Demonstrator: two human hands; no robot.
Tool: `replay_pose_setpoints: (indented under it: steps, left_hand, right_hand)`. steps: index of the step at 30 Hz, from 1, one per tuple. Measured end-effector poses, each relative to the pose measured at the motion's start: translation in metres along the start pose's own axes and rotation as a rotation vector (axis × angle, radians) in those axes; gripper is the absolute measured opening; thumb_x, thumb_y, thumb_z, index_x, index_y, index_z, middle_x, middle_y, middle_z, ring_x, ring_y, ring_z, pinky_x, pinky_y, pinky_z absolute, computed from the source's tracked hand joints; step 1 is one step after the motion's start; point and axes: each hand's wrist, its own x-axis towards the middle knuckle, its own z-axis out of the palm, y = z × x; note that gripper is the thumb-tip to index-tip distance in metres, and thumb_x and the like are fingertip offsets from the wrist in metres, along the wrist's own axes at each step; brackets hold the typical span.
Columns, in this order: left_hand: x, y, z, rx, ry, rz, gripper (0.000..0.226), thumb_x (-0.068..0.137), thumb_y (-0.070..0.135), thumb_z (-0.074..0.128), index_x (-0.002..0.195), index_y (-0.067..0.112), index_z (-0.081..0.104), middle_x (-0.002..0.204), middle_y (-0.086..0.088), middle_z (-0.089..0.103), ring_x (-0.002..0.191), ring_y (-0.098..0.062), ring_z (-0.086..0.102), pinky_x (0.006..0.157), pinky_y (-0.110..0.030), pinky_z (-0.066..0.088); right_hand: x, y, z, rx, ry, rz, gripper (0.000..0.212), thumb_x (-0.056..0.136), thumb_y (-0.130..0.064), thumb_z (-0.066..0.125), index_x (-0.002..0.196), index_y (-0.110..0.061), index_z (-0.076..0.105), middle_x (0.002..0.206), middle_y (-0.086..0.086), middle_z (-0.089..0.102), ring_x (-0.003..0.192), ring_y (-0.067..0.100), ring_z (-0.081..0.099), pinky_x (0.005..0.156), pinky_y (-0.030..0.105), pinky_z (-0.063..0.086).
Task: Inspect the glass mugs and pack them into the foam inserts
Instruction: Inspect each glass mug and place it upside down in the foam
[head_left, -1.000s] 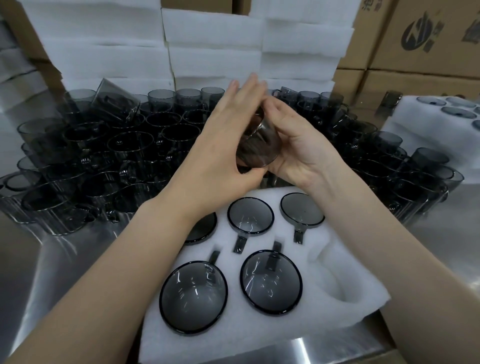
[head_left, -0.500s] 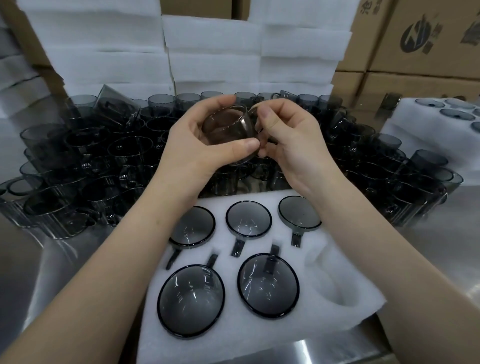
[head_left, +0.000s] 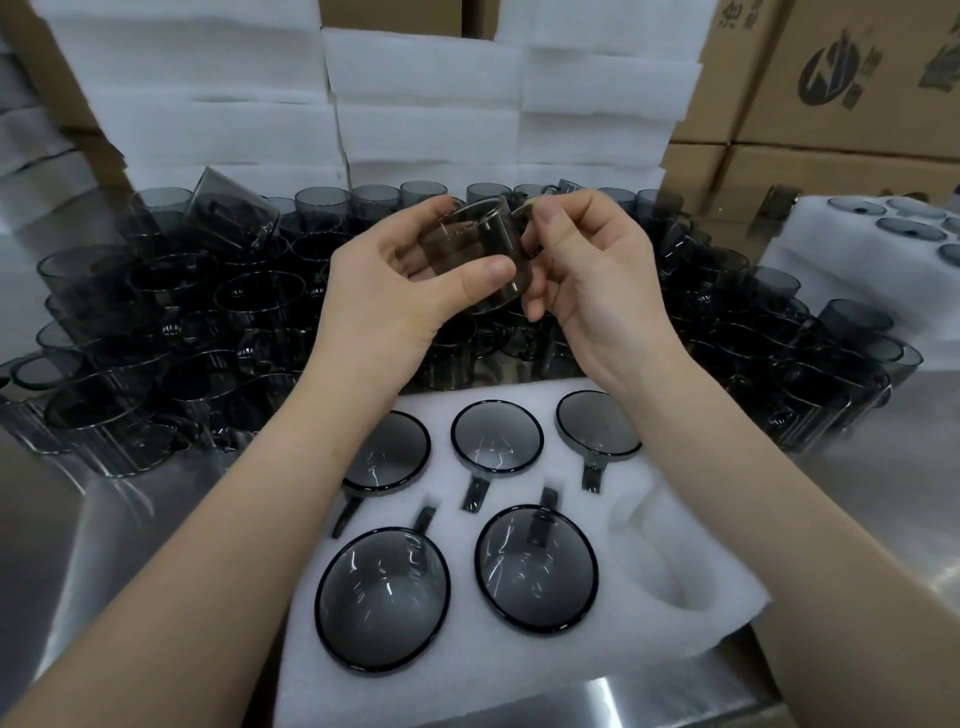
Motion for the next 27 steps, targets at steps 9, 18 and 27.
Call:
replay_pose_setpoints:
  steps: [9,18,27]
  left_hand:
    - [0.0020,-0.0053,-0.0079,-0.004,-0.001,-0.015,0.083,0.059,0.019,0.080,0.136,0.004,0.052,0.118,-0.006,0.068,0.108,-0.010,0.067,0.088,-0.020,0.053]
    - [0.0006,0.0000,-0.0056,-0.058,0.023,-0.041,0.072,0.062,0.014,0.081,0.129,0.004,0.056,0.107,-0.004,0.072,0.099,-0.010,0.070,0.085,-0.022,0.054]
    - [0.0015,0.0008,-0.0094,-0.143,0.067,-0.087,0.058,0.077,0.017,0.072,0.130,0.001,0.055,0.116,-0.012,0.070,0.109,-0.025,0.067,0.097,-0.044,0.053]
  right_hand:
    - [-0.0002,-0.0039,-0.0036,-0.086,-0.045,0.010,0.008,0.096,-0.009,0.058,0.089,-0.009,0.062,0.075,0.005,0.057,0.050,0.015,0.048,0.047,0.028,0.050]
    - [-0.0003,-0.0019,0.0027,0.023,-0.014,0.024,0.018,0.099,-0.013,0.053,0.100,-0.001,0.067,0.074,0.004,0.059,0.051,0.011,0.046,0.048,0.025,0.050]
    - [0.0030,0.0032,0.0020,0.163,-0.111,0.090,0.013,0.095,0.000,0.054,0.100,0.002,0.066,0.074,0.008,0.065,0.063,0.011,0.059,0.066,0.028,0.058]
